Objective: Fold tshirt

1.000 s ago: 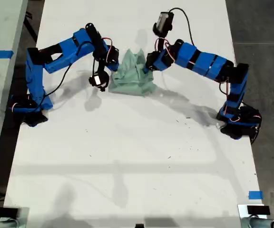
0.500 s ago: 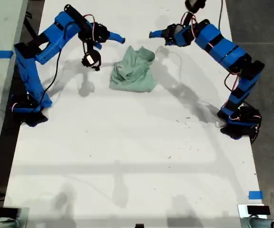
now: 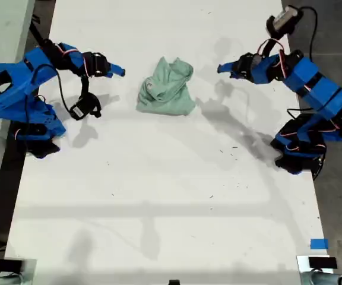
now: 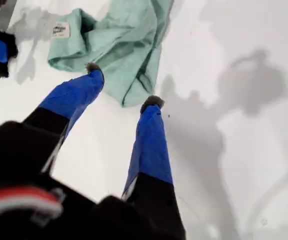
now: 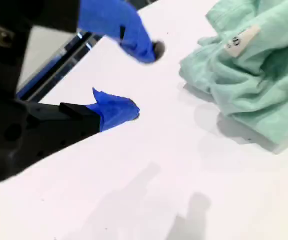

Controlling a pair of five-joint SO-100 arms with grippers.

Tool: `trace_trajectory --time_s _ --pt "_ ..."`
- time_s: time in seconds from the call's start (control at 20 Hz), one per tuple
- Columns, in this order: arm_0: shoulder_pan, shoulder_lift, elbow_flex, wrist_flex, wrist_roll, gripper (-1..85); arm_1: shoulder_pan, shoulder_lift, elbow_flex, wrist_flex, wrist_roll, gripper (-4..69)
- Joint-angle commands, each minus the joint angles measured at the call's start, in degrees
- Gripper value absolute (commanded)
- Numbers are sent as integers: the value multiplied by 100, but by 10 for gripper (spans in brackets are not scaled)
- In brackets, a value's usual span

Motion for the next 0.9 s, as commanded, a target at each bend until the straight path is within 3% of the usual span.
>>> trace_trajectory --time_s 0.0,0.2,0.3,0.35,0.45,0.55,0.65,0.7,0.8,0.85 --pt "861 1846 1740 -694 -642 1 -501 1564 1107 -97 589 133" --pt "1362 3349 3199 -492 -1327 1 -1415 3814 3331 -141 1898 99" --pt "1406 4025 3542 0 -1512 1 -1793 5080 4192 281 2522 7" --pt "1450 4465 3841 -18 -1512 1 -1898 5695 4526 668 2848 -2" --pt "1494 6038 4939 -88 -1556 6 -2153 5687 5010 791 3349 -4" --pt "1573 5977 4869 1002 -1687 7 -2505 5678 5063 905 3683 10" --pt "1547 6012 4860 2224 -1749 7 -2373 5678 5063 896 3647 12" --pt "1450 5994 4904 2812 -1661 8 -2180 5678 5063 905 3103 15" --pt "1424 6012 4869 2839 -1512 13 -2092 5678 5063 914 554 17" --pt "1415 6012 4878 2839 -1477 14 -2145 5687 5027 993 264 10"
